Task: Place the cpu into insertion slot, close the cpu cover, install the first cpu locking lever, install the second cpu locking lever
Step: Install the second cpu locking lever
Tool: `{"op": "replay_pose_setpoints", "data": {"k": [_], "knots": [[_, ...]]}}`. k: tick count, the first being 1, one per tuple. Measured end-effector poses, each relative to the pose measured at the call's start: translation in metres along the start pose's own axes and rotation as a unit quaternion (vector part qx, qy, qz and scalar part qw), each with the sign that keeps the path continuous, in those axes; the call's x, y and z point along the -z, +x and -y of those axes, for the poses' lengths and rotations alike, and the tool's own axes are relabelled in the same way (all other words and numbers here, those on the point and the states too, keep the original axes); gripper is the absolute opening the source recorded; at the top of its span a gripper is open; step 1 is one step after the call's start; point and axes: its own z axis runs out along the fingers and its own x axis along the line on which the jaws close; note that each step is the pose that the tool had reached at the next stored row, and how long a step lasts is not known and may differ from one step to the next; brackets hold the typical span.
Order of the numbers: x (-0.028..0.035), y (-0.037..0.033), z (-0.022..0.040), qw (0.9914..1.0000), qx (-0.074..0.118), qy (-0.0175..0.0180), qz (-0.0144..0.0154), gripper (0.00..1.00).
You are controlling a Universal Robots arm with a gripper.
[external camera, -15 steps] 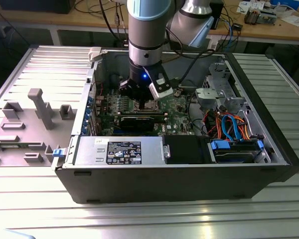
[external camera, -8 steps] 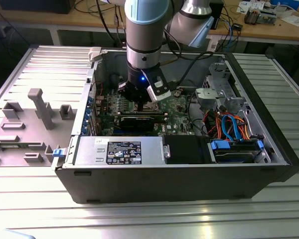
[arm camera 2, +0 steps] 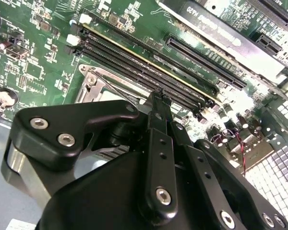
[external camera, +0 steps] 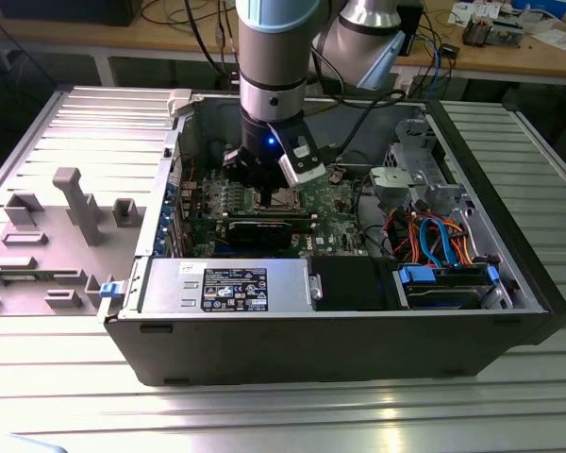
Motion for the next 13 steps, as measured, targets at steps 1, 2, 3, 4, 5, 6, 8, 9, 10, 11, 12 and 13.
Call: {"op": "replay_pose_setpoints", "data": {"k": [1, 2, 3, 4, 5, 6, 8, 9, 10, 11, 12, 13], "knots": [[0.0012, -0.0001, 0.0, 1.0, 0.0, 0.0017, 0.0, 0.11], [0.002, -0.0004, -0.0001, 1.0, 0.0, 0.0022, -0.0001, 0.11], [0.0023, -0.0008, -0.0004, 1.0, 0.0, 0.0022, 0.0, 0.11], [0.0021, -0.0019, -0.0009, 0.99999, 0.0, -0.0047, -0.0012, 0.11], [0.002, -0.002, -0.001, 0.99997, 0.0, -0.0074, -0.0018, 0.11], [0.0018, -0.002, -0.001, 0.99995, 0.0, -0.01, -0.0026, 0.11], [0.0008, -0.002, -0.0009, 0.99993, 0.0, -0.0114, -0.0044, 0.11], [0.0, -0.0019, -0.0008, 0.99992, -0.001, -0.0116, -0.0058, 0.11], [-0.0007, -0.0019, -0.0007, 0.99991, -0.001, -0.0118, -0.0064, 0.11], [-0.0016, -0.0019, -0.0007, 0.99991, -0.001, -0.0119, -0.0069, 0.11], [-0.0032, -0.0019, -0.0005, 0.9999, -0.001, -0.012, -0.0072, 0.11], [-0.0052, -0.0018, -0.0003, 0.9999, -0.001, -0.0121, -0.0073, 0.11]]}}
